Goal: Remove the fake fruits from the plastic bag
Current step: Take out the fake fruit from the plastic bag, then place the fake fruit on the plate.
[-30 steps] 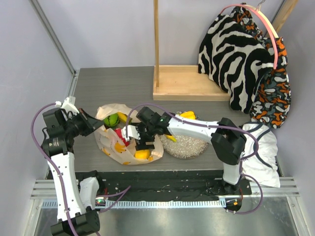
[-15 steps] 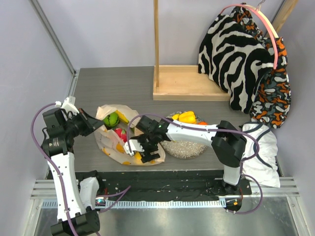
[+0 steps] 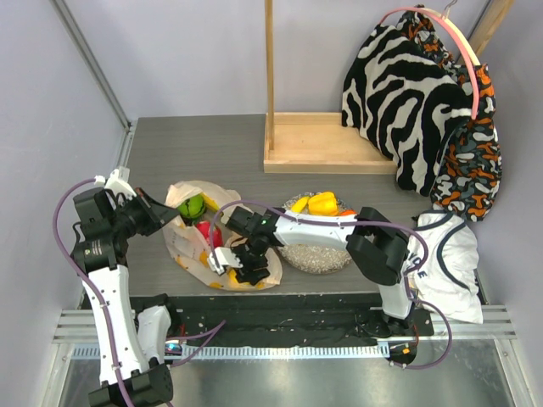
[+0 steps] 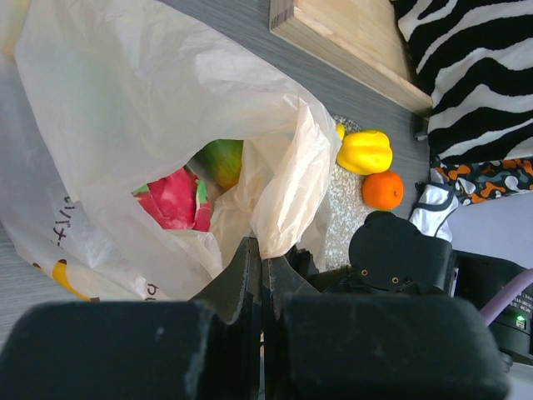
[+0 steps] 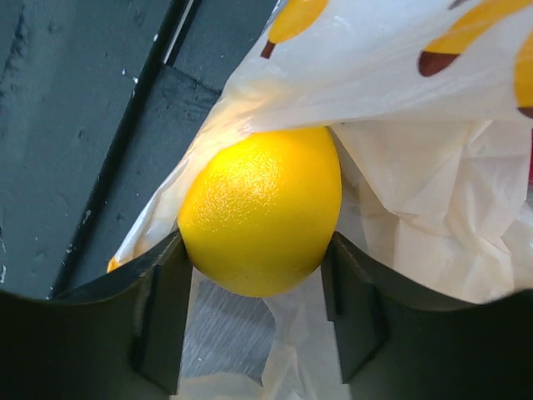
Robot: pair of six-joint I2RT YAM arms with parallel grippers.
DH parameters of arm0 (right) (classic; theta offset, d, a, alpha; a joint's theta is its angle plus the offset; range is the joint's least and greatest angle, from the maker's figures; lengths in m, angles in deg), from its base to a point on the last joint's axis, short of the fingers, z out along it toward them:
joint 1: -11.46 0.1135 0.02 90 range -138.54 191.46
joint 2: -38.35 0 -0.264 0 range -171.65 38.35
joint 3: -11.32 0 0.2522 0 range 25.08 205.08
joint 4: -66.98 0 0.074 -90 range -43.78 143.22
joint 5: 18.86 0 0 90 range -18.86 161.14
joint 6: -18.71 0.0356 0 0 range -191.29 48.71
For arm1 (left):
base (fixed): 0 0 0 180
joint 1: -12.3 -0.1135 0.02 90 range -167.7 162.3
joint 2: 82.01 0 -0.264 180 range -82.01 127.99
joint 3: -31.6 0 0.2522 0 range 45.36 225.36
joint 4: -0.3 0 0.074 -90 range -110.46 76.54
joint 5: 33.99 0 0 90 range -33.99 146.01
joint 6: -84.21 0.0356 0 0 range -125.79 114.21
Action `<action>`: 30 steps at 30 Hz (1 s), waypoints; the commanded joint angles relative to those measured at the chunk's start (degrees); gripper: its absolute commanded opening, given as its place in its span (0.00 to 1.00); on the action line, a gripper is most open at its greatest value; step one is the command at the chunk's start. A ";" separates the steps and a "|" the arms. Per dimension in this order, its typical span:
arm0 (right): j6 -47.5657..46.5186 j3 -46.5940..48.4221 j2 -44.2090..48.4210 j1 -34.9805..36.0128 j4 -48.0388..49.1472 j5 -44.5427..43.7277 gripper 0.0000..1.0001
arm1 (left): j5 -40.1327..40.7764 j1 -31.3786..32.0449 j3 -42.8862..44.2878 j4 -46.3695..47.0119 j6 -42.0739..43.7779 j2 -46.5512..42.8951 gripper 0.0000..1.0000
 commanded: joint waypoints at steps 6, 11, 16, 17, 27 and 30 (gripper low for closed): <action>3.88 6.61 10.89 -1.28 1.59 -0.95 0.46 | -0.50 0.22 0.09 2.43 -0.91 0.08 0.00; 5.46 10.04 15.03 -2.33 1.58 -2.71 0.45 | -0.94 0.22 0.18 3.04 -1.53 0.61 0.00; 6.25 8.29 19.85 -3.83 0.89 -5.87 0.44 | -1.12 0.13 0.18 3.83 -2.06 0.96 0.00; 6.34 7.33 20.83 -4.61 0.62 -6.31 0.44 | -1.12 0.04 0.26 3.92 -2.14 1.05 0.00; 0.99 -8.82 32.61 -26.14 -8.08 -9.65 0.44 | -1.29 -0.14 0.18 3.48 -2.23 0.52 0.00; -0.94 -13.57 33.93 -29.49 -8.17 -11.24 0.43 | -1.29 -0.31 -0.09 4.18 -2.76 0.70 0.00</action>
